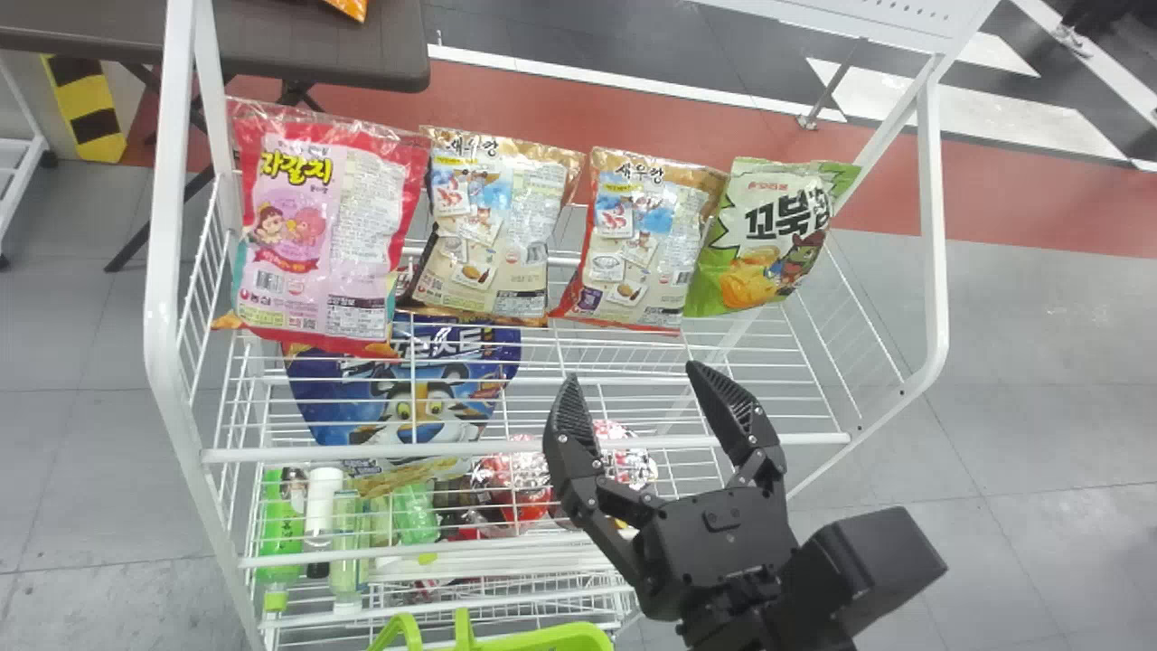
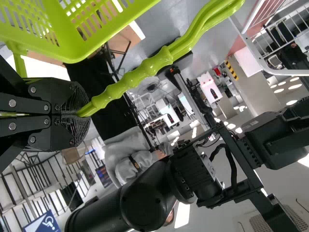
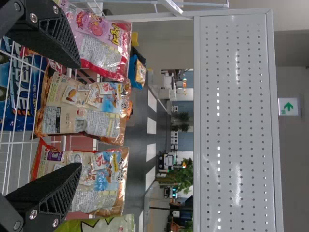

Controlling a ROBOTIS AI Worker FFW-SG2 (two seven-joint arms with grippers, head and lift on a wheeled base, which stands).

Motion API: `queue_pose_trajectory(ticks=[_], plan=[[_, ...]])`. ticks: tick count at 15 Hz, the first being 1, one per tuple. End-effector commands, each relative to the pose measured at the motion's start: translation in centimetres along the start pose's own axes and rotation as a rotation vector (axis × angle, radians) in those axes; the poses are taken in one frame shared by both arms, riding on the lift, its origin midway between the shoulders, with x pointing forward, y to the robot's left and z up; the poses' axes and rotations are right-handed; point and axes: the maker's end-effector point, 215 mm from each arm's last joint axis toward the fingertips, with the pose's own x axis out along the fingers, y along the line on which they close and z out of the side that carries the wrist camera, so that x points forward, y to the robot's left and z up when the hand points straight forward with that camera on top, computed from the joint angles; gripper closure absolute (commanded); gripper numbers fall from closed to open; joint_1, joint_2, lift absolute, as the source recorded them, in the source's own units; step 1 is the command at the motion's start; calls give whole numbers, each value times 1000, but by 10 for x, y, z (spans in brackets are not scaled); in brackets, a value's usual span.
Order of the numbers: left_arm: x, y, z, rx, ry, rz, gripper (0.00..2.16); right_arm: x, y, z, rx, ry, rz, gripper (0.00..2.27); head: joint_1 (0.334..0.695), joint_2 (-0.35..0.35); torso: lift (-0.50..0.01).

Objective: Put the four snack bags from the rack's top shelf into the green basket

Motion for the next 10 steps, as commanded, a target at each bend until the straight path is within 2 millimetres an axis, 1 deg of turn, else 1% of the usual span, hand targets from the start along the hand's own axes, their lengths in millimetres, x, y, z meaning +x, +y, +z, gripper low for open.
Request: queue_pose_trajectory(ticks=[1, 7, 10], plan=[[0, 1, 1, 1, 2, 2, 1544, 1, -1, -2, 1, 3, -2, 93, 695, -350, 0], [0, 3, 2, 4, 9, 11, 1544, 4, -2, -3, 4, 6, -7, 97, 695, -350, 0], [0, 4, 2, 1, 16, 11, 1544, 9, -3, -11, 9, 10, -10, 97, 695, -350, 0]])
